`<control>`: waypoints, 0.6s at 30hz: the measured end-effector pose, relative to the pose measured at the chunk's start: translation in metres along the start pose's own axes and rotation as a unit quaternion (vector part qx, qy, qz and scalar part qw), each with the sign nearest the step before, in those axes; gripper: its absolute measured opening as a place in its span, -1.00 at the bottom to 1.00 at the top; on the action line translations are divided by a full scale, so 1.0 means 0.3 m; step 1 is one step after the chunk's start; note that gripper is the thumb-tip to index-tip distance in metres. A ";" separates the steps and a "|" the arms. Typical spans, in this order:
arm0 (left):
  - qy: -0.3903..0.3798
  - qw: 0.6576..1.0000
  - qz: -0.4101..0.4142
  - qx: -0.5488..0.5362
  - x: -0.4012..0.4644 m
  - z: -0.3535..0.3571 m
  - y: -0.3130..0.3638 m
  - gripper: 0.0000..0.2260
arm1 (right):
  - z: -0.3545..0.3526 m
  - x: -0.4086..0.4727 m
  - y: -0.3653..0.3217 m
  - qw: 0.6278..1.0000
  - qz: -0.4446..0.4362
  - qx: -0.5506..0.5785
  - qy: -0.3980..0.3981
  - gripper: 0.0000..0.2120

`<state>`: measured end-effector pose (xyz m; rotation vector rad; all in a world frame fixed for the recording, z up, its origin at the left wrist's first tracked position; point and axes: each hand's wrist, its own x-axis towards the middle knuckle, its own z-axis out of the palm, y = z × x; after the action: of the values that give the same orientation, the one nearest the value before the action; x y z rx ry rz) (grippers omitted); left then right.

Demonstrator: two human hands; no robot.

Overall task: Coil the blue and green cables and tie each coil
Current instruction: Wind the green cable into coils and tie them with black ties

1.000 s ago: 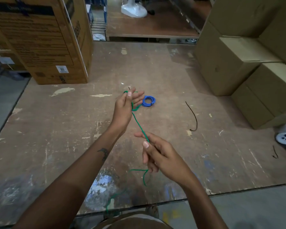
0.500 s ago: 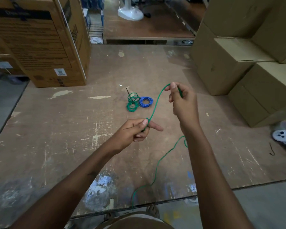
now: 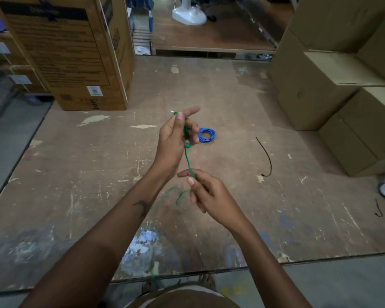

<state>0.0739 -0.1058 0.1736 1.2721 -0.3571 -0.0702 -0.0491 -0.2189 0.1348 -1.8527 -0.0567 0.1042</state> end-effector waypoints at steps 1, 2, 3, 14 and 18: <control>0.022 0.999 0.008 0.040 0.012 -0.007 -0.029 -0.61 | -0.008 -0.019 -0.021 1.000 0.003 0.003 0.005 -0.77; 0.036 0.996 0.011 0.081 0.017 -0.012 -0.055 -0.61 | -0.020 -0.042 -0.046 1.000 0.004 0.004 0.001 -0.78; 0.047 0.991 0.013 0.122 0.018 -0.015 -0.080 -0.61 | -0.033 -0.064 -0.072 1.000 0.000 0.009 -0.011 -0.77; -0.199 0.960 -0.055 0.188 -0.105 -0.013 -0.113 -0.63 | -0.309 -0.043 -0.280 0.971 -0.110 -0.070 0.202 -0.72; -0.216 0.971 -0.097 0.039 -0.165 0.024 -0.098 -0.58 | -0.337 0.132 -0.211 0.949 -0.089 0.051 0.298 -0.72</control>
<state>0.0293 -0.1090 0.1365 1.3639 -0.6118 -0.5091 0.0015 -0.2940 0.2219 -1.6982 0.1990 -0.5692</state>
